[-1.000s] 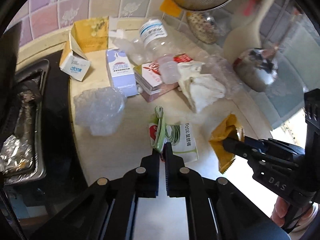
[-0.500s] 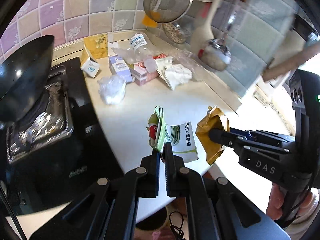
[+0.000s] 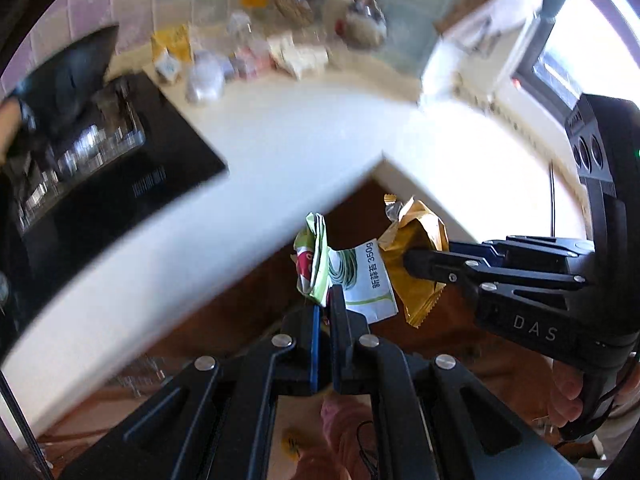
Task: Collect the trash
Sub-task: 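Carry the yellow bag and green packet down over the trash bin, then open both grippers to drop the bag and packet into the bin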
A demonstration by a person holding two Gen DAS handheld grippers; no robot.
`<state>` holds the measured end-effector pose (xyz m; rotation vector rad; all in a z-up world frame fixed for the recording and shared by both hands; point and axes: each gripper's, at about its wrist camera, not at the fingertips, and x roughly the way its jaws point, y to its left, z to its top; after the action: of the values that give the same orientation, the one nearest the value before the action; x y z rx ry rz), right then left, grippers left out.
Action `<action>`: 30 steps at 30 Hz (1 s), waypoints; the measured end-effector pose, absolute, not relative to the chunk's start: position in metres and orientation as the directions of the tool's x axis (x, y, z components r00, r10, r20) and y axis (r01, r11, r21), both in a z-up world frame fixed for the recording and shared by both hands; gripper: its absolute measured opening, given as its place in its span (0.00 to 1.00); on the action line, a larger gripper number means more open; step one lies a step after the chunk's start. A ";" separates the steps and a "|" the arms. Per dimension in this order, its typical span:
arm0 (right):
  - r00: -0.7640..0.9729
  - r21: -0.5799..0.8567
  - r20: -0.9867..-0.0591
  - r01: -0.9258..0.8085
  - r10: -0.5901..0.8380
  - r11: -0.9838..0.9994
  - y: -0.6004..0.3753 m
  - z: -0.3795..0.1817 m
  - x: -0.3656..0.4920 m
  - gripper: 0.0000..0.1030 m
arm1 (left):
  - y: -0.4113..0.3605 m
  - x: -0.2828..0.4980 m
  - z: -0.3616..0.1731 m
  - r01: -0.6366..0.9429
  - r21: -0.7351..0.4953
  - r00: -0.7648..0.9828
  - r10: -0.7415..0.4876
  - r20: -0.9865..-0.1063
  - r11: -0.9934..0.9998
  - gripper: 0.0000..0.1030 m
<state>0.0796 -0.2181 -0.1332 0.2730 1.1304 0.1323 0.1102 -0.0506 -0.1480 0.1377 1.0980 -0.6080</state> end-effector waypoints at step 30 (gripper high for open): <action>0.064 0.323 -0.946 0.142 0.317 0.936 -0.203 -0.510 0.049 0.22 | -0.056 0.094 -0.507 0.438 -0.202 -0.004 -0.222 -0.975 0.876 0.07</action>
<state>0.0493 -0.2034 -0.5104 0.3742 1.5117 0.1365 0.0945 -0.0563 -0.5068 0.1792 1.4884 -0.5243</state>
